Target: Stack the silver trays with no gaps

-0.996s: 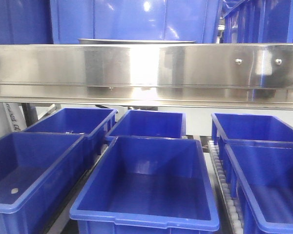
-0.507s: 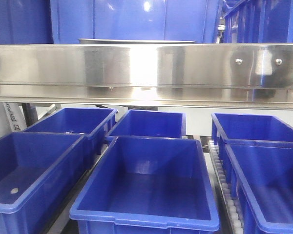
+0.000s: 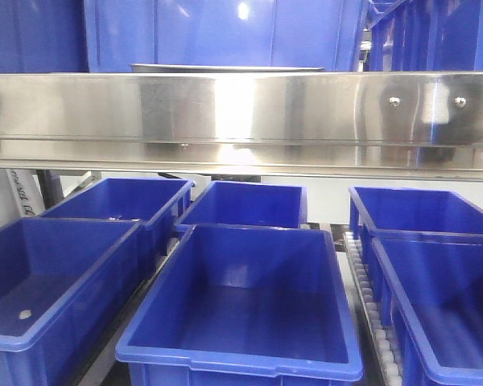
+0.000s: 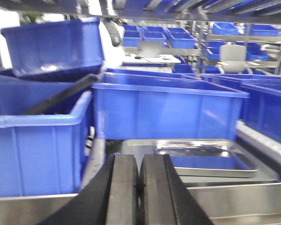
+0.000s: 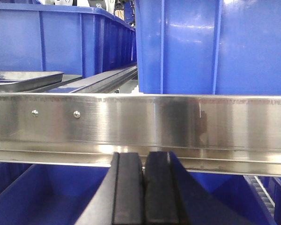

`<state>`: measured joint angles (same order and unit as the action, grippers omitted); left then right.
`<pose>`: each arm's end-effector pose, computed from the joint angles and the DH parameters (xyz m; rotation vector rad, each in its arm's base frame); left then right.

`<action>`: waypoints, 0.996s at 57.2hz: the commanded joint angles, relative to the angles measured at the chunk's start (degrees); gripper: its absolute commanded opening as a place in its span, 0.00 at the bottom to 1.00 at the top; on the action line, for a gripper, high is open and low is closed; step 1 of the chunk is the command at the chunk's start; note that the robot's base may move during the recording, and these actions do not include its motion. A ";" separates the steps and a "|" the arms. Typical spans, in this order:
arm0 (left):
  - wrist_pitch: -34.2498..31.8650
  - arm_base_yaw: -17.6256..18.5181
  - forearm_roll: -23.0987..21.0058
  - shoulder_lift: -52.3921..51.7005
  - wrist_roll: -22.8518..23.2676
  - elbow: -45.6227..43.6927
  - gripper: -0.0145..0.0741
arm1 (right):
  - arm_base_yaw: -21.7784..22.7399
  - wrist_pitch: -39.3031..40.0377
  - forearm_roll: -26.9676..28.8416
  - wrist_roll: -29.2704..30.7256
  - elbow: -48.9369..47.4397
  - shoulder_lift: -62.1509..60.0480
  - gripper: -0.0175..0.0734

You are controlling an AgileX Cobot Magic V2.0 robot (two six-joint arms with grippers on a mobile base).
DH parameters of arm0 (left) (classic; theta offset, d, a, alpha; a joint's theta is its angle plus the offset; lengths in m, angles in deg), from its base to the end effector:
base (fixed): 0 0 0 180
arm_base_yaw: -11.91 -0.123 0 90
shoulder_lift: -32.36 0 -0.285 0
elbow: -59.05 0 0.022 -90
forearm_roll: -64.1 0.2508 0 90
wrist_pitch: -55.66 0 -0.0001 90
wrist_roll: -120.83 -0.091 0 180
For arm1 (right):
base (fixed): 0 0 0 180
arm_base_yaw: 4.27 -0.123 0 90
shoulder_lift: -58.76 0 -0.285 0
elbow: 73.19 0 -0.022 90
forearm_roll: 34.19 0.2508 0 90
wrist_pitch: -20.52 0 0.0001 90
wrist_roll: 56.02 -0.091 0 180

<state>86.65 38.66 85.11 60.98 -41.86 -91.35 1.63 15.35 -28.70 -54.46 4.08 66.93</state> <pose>0.0440 -0.0033 0.4141 0.2205 1.5159 -0.2177 0.0569 -0.0051 0.2043 0.1284 1.5758 -0.0204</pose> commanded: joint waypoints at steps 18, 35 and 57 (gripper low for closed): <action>-26.76 -14.45 -12.99 -6.78 -1.09 26.57 0.15 | 0.31 1.36 -0.58 0.02 -0.06 -0.39 0.10; -28.10 -19.56 -15.33 -17.22 -3.62 40.38 0.15 | 0.31 1.36 -0.58 0.02 -0.06 -0.39 0.10; -28.11 -19.71 -14.75 -20.83 -3.73 47.61 0.15 | 0.31 1.36 -0.58 0.02 -0.06 -0.39 0.10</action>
<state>58.43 19.27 69.82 40.54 -45.45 -43.74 1.71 15.40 -28.70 -54.46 4.08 66.93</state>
